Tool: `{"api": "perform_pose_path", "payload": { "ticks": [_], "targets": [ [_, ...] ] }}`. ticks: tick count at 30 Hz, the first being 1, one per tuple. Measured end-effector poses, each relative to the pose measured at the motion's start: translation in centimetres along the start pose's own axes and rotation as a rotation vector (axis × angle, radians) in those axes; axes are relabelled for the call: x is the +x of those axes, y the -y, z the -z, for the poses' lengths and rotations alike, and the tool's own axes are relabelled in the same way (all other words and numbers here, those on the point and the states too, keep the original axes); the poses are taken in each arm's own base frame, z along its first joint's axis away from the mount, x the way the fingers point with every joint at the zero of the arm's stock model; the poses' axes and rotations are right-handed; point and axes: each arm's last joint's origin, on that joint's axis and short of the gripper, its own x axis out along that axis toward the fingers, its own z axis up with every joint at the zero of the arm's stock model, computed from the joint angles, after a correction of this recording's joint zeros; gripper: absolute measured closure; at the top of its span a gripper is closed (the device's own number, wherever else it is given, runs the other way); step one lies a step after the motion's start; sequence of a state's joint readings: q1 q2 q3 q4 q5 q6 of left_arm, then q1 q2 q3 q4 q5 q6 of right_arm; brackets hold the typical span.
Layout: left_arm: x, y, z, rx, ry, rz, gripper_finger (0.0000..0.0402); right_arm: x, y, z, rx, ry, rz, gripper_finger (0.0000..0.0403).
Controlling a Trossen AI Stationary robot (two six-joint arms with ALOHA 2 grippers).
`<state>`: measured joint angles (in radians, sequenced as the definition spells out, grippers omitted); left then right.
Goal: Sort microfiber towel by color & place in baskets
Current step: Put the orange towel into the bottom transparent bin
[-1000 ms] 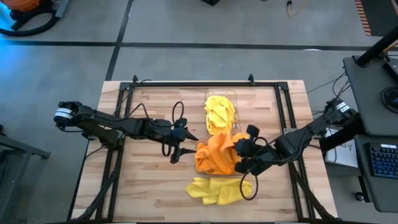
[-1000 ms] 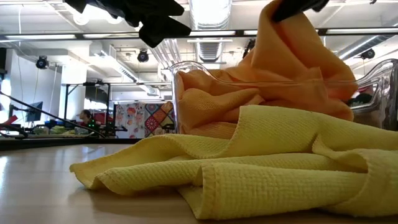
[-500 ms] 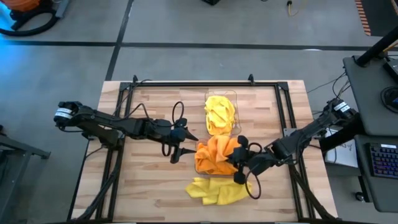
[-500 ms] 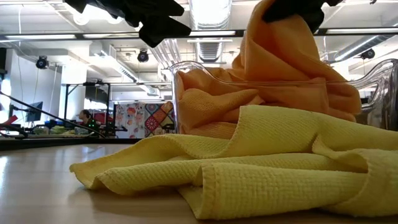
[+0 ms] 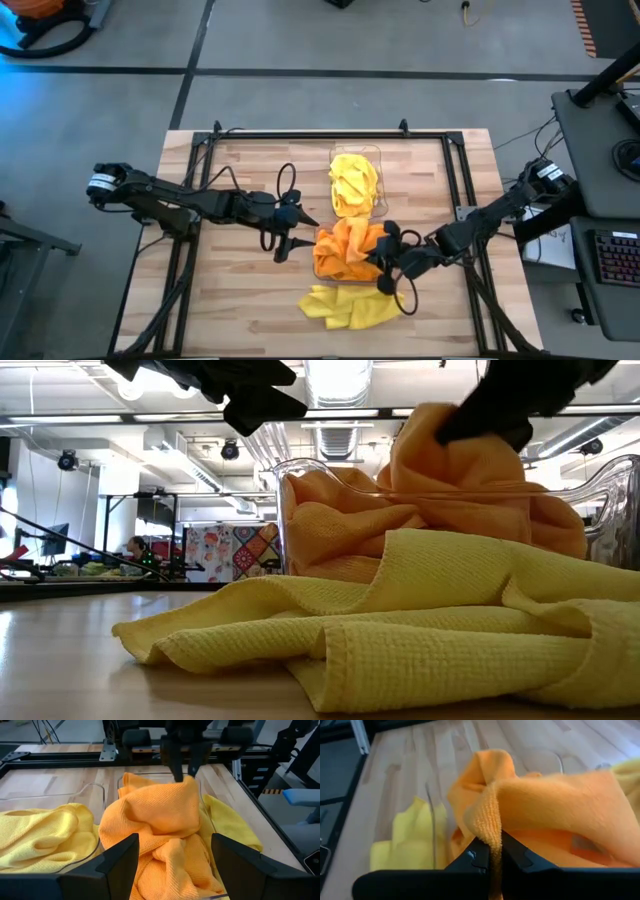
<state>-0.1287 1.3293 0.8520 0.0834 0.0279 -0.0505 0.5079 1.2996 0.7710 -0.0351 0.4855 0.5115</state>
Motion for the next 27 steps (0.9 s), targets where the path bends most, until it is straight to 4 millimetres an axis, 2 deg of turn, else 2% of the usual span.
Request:
{"api": "perform_pose_path", "payload": {
  "ticks": [10,16,20,27],
  "targets": [
    [0.0,0.0,0.0,0.0,0.0,0.0,0.017,0.7,0.8,2.2,0.033,-0.146,0.009,0.039],
    [0.0,0.0,0.0,0.0,0.0,0.0,0.017,0.6,1.0,2.3,0.052,-0.161,0.02,0.0385],
    [0.0,0.0,0.0,0.005,-0.001,0.0,0.017,0.4,0.8,2.1,0.057,-0.187,0.012,0.0357],
    [0.0,0.0,0.0,0.007,-0.001,0.0,0.017,-0.2,0.8,1.4,0.045,-0.221,0.021,0.0274]
  ]
}}
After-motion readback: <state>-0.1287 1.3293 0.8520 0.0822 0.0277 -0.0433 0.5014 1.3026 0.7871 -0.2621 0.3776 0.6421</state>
